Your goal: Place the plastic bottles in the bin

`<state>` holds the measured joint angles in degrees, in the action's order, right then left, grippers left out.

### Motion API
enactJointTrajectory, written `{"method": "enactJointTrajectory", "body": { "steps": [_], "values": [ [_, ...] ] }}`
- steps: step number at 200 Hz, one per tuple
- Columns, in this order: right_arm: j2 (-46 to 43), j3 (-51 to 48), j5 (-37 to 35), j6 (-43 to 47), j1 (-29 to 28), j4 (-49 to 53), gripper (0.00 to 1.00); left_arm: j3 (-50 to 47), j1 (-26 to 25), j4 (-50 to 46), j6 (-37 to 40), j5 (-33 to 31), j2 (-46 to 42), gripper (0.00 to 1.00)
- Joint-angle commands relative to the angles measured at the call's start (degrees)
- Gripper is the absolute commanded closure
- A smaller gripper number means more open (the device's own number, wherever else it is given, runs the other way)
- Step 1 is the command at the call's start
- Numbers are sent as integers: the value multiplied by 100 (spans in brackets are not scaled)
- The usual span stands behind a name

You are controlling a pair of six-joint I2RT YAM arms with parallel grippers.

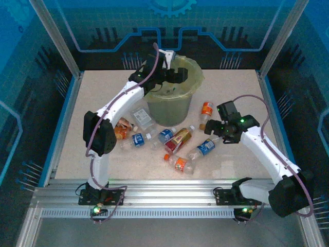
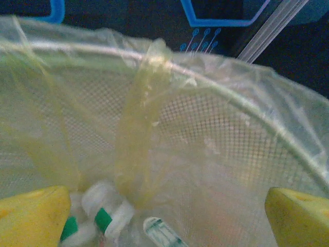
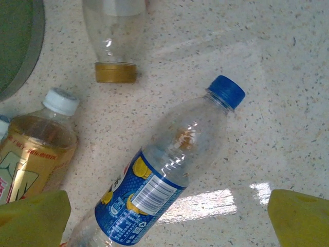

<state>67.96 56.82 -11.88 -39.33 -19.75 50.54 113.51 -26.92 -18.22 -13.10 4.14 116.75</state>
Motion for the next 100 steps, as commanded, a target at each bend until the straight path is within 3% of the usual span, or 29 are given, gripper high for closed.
{"method": "enactJointTrajectory", "body": {
  "steps": [1, 60, 100],
  "values": [
    [73, 350, -389, 203, -236, 203, 0, 262, -33, -308, 128, -173, -373, 1],
    [196, 792, -754, 519, -779, 467, 0, 92, -28, -558, 115, -532, -1291, 1],
    [269, 1078, -753, 712, -933, 664, 0, -591, -31, -291, -54, -641, -2149, 1]
  ]
}}
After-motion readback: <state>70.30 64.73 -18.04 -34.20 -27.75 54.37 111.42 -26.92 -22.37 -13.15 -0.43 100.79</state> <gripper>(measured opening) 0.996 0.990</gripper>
